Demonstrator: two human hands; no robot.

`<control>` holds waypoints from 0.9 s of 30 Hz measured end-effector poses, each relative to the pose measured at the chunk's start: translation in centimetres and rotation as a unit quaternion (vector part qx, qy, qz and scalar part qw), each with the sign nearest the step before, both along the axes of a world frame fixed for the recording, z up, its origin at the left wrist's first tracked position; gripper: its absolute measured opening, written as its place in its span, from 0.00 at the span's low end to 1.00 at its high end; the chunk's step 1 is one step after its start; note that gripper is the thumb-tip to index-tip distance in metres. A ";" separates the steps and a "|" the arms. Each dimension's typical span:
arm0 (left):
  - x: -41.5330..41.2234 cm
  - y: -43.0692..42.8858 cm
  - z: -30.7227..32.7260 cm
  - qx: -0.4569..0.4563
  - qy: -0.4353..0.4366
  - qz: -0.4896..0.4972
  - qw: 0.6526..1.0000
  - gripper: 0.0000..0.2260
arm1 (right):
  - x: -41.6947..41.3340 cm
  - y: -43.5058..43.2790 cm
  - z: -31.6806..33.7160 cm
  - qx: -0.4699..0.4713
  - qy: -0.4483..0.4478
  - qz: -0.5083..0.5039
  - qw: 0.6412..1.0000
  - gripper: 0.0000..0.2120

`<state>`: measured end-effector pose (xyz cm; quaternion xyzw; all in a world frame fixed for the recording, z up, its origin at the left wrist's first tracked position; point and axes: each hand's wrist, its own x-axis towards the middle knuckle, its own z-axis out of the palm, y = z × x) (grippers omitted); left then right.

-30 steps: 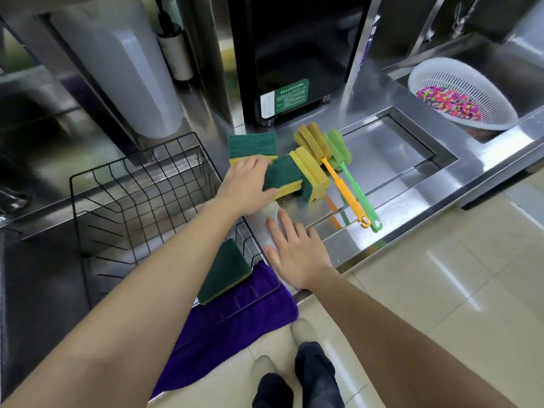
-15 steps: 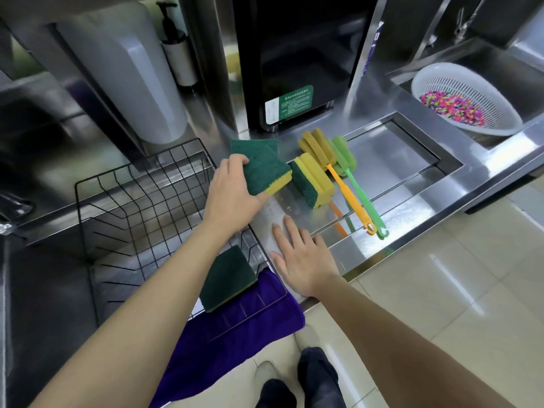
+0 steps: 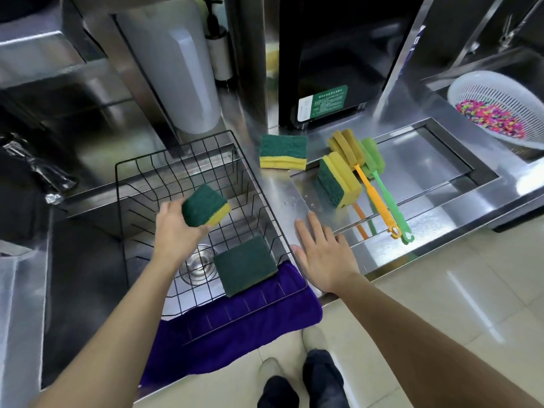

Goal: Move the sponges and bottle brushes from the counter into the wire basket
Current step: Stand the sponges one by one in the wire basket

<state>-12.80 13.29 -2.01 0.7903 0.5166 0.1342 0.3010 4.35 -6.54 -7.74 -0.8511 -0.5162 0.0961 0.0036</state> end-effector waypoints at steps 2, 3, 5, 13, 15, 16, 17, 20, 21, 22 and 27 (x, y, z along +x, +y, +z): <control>-0.2 -0.4 -0.9 -0.008 0.013 -0.035 0.999 0.31 | 0.0 0.0 0.1 0.001 0.006 0.002 1.000 0.28; -0.1 -0.7 -1.2 -0.017 0.016 -0.048 0.999 0.32 | 0.0 -0.1 0.2 0.002 0.007 0.003 1.000 0.29; 0.2 -1.3 -1.5 -0.037 0.012 -0.065 0.997 0.33 | 0.0 -0.1 0.3 0.005 0.007 0.002 1.000 0.28; 1.2 -2.4 -2.8 -0.125 -0.007 -0.122 0.985 0.31 | 0.0 -0.1 0.3 0.007 0.011 0.001 1.000 0.29; 1.0 -2.2 -3.0 -0.159 -0.032 -0.122 0.979 0.29 | 0.0 0.0 0.3 0.004 0.013 -0.001 1.000 0.30; 1.0 -2.1 -3.2 -0.173 -0.044 -0.121 0.976 0.29 | 0.0 0.0 0.3 0.003 0.014 -0.002 1.000 0.30; 1.0 -2.2 -3.3 -0.186 -0.058 -0.116 0.974 0.29 | 0.0 0.0 0.3 0.002 0.015 -0.003 1.000 0.31; 1.5 -3.0 -3.6 -0.190 -0.125 -0.045 0.973 0.25 | -0.1 0.0 0.2 0.003 0.012 -0.002 1.000 0.31; 1.8 -3.4 -3.7 -0.173 -0.140 -0.014 0.975 0.21 | -0.1 0.0 0.2 0.005 0.011 -0.002 1.000 0.31; 2.1 -3.7 -3.9 -0.151 -0.143 0.013 0.978 0.19 | -0.1 0.0 0.2 0.007 0.011 -0.002 1.000 0.31; 3.3 -4.3 -4.4 -0.119 -0.154 0.081 0.978 0.16 | -0.1 0.0 0.5 0.008 0.016 -0.002 1.000 0.32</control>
